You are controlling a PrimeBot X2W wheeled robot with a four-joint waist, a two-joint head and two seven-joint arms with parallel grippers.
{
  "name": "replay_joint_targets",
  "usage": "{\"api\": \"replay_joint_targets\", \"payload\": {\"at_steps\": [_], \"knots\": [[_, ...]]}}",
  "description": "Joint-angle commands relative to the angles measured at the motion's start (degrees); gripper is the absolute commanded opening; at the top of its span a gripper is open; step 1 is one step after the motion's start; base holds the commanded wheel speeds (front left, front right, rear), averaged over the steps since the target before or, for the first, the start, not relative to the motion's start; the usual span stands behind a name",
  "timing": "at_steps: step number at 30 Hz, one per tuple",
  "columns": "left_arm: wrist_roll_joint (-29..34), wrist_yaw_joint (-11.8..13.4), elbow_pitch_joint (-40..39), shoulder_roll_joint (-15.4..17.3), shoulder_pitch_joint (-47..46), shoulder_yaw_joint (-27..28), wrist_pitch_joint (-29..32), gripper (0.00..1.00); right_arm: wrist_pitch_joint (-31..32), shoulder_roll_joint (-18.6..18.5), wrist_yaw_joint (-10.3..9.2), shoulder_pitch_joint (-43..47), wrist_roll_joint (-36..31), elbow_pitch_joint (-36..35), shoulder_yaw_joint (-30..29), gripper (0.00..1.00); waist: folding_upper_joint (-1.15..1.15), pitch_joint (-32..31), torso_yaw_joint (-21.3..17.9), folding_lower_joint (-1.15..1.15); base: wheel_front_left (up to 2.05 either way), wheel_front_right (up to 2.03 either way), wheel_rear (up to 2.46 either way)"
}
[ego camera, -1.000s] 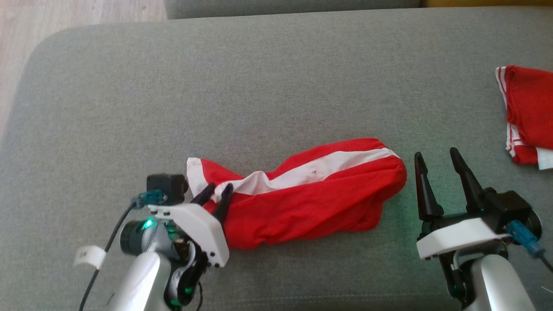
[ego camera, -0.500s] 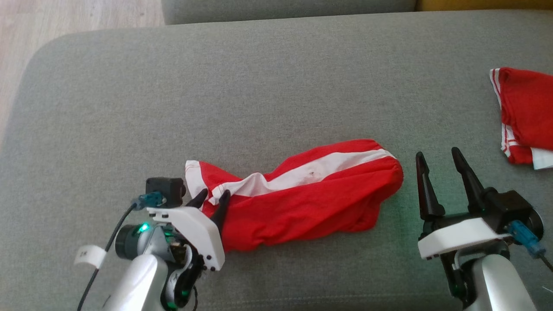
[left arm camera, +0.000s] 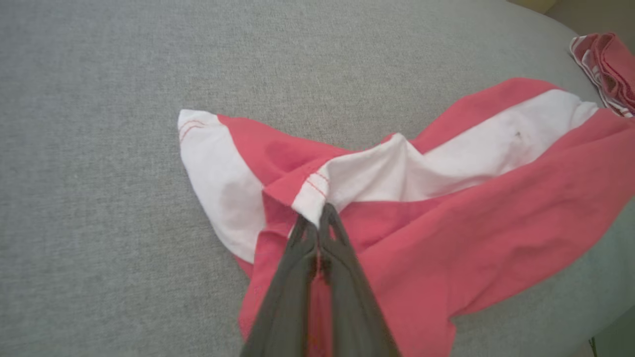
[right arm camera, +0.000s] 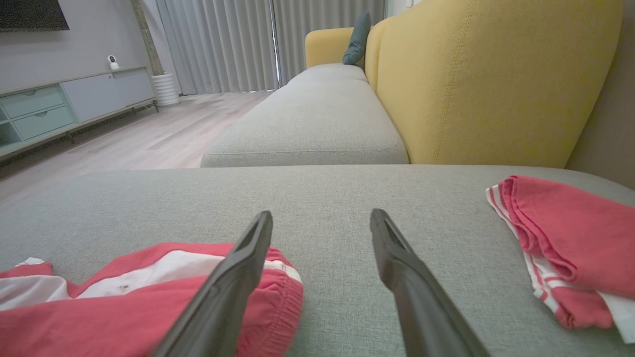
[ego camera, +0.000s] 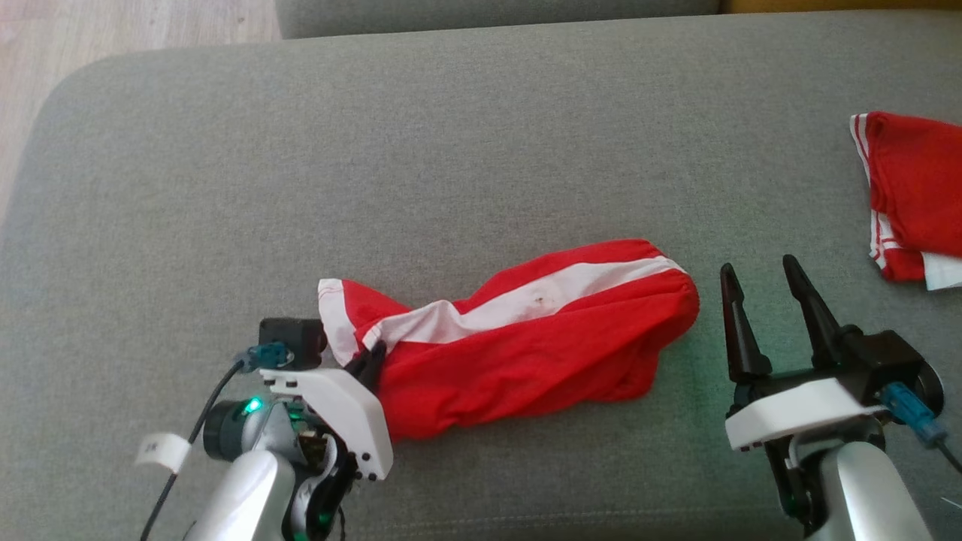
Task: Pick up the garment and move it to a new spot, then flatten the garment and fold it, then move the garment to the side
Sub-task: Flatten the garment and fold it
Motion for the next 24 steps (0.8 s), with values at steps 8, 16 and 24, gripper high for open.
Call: {"api": "replay_joint_targets", "payload": {"at_steps": [8,16,24], "knots": [[-0.73,0.70,-3.46,0.39,-1.28,3.16,-4.70,0.00,4.75,-0.15,0.37,-4.13,-1.56,-1.82,-0.68,1.00,0.00,0.08,0.65,0.00,0.00,0.00,0.00],[-1.61,1.30,-6.02,0.06,2.30,3.10,-6.56,0.00,21.88,-7.60,0.37,-10.59,5.94,-1.02,0.48,1.00,0.00,0.87,2.61,0.00,0.00,0.00,0.00],[-1.73,1.33,-6.14,-0.85,1.22,2.06,-7.59,0.00,38.30,-16.80,0.37,-18.00,19.31,3.15,8.11,1.00,0.00,2.43,3.79,0.00,0.00,0.00,0.00]]}}
